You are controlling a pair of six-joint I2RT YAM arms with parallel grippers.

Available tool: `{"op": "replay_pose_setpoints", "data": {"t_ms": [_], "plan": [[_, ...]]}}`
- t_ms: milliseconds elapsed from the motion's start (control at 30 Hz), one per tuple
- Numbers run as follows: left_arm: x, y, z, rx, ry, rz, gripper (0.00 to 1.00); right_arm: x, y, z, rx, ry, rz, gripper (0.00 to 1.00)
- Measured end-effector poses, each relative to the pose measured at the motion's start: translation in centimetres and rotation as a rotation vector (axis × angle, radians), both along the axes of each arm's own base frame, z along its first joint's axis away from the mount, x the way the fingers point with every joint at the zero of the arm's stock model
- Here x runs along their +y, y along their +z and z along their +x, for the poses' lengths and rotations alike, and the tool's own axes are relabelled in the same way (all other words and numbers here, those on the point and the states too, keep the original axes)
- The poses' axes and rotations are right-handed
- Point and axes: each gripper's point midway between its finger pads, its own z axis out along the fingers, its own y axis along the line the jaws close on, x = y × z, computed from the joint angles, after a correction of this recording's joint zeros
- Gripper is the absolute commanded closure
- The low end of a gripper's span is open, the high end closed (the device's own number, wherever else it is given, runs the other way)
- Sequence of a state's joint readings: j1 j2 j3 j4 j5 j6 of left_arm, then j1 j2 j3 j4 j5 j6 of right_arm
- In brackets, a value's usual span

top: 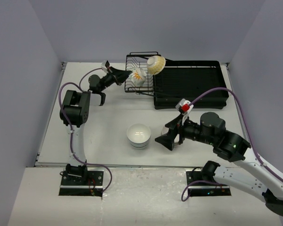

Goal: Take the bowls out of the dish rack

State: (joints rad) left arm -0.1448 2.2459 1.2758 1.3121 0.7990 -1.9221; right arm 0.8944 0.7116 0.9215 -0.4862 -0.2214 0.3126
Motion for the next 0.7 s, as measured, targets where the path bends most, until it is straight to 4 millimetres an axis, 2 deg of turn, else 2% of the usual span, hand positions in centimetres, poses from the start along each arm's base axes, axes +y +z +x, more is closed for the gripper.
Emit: {"op": "replay_pose_setpoints", "data": {"t_ms": [200, 467, 567, 700], "plan": [[-0.1, 1.3, 0.3, -0.032, 0.001, 0.000, 1.00, 0.0, 0.0, 0.1, -0.001, -0.004, -0.001, 0.03], [-0.1, 6.0, -0.2, -0.151, 0.004, -0.004, 1.00, -0.2, 0.0, 0.3, -0.006, -0.020, -0.003, 0.03], [-0.1, 7.6, -1.1, -0.212, 0.006, 0.019, 1.00, -0.3, 0.1, 0.3, -0.010, -0.026, -0.001, 0.02], [0.6, 11.2, -3.9, -0.380, 0.073, 0.143, 1.00, -0.9, 0.4, 0.6, -0.023, -0.057, 0.003, 0.01]]}}
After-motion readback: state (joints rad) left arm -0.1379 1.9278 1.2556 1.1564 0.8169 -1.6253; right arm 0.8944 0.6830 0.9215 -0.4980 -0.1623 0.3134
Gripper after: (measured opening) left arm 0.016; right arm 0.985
